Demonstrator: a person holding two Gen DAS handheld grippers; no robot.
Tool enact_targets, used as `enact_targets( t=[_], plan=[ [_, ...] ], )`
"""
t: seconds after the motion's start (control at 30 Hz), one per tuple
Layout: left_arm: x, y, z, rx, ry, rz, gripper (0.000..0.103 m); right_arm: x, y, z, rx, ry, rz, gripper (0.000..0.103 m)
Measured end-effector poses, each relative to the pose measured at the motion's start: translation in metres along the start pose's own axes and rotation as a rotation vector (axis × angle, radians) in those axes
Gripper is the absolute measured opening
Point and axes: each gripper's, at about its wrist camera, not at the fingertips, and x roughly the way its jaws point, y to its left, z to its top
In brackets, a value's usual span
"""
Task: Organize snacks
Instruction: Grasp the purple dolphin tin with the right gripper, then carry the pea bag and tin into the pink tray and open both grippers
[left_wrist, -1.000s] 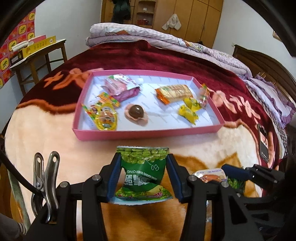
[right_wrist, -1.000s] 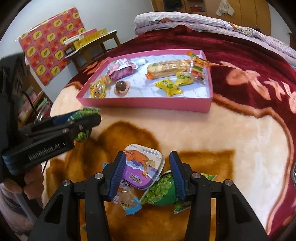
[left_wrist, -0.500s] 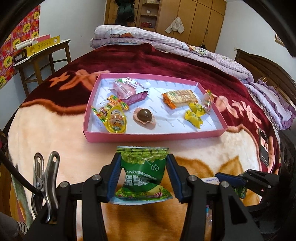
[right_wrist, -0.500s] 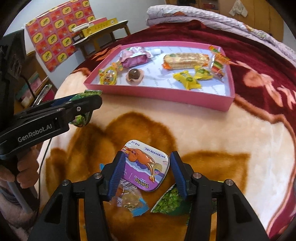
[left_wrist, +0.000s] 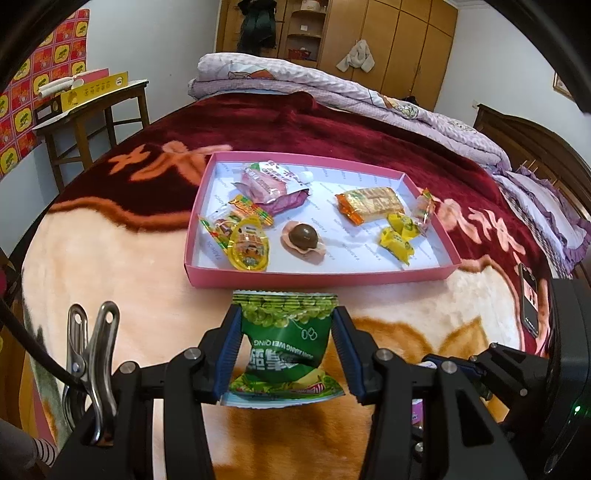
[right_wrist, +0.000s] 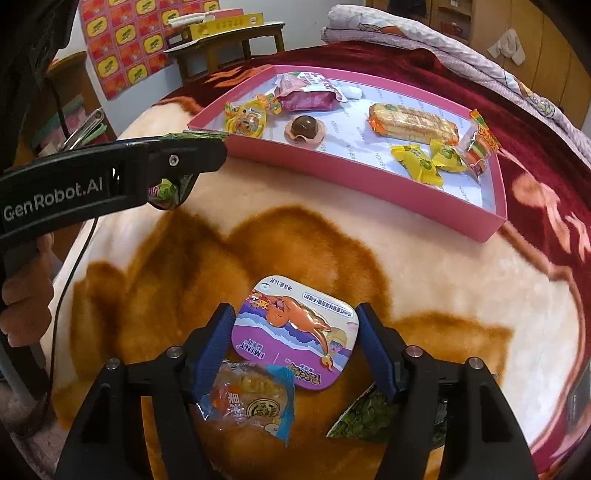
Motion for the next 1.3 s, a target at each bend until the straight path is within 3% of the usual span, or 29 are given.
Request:
enact_targets(
  t=[0.27, 0.57, 1.3],
  plan=[
    [0.0, 0.003, 0.005, -0.002, -0.004, -0.008, 0.051, -0.015, -0.014, 0.003, 0.089, -0.074, 0.069, 0.067],
    [0.005, 0.005, 0.019, 0.001, -0.006, -0.019, 0.051, -0.038, -0.033, 0.026, 0.135, -0.178, 0.058, 0.067],
    [0.052, -0.018, 0.053, 0.071, -0.001, -0.061, 0.051, -0.019, -0.08, 0.074, 0.193, -0.186, -0.038, 0.067]
  ],
)
